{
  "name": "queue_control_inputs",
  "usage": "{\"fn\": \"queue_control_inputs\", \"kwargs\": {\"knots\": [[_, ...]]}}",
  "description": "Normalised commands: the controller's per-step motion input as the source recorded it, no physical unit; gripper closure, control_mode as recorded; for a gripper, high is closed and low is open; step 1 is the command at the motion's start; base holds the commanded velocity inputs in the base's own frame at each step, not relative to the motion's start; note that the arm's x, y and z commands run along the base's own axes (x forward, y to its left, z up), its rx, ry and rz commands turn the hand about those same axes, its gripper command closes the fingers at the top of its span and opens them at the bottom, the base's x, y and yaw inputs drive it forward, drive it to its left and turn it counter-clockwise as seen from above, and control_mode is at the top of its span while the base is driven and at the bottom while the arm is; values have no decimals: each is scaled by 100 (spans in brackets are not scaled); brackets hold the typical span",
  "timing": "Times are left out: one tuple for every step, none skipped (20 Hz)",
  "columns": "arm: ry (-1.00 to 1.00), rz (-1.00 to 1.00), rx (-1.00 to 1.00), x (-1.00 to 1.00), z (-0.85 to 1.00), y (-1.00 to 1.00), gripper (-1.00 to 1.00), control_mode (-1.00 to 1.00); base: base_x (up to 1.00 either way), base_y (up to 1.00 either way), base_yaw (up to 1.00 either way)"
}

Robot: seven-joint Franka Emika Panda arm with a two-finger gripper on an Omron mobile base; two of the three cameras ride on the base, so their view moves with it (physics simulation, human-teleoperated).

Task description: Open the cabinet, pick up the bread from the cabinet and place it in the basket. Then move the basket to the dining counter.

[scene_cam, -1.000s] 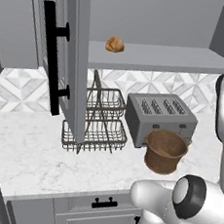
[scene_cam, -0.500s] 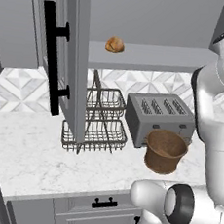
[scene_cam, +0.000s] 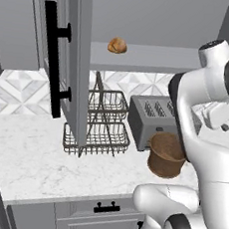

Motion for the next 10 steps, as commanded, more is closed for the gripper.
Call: {"fn": "queue_control_inputs", "kwargs": {"knots": [[-3, 0, 34, 51, -65, 100, -100, -100, 0, 0, 0], [0, 11, 36, 34, -68, 100, -100, -100, 0, 0, 0], [0, 14, 36, 34, -68, 100, -100, -100, 0, 0, 0], [0, 13, 37, 43, -69, 100, -100, -100, 0, 0, 0], [0, 12, 38, 48, -75, 100, -100, -100, 0, 0, 0], [0, 11, 42, 56, -74, 93, -100, -100, 0, 0, 0], [0, 10, 43, 56, -74, 86, -100, -100, 0, 0, 0], [-2, 7, 45, 56, -71, 84, -100, -100, 0, 0, 0], [-6, 5, 50, 62, -62, 76, -100, -100, 0, 0, 0], [-7, 6, 56, 51, -56, 54, -100, -100, 0, 0, 0]]}}
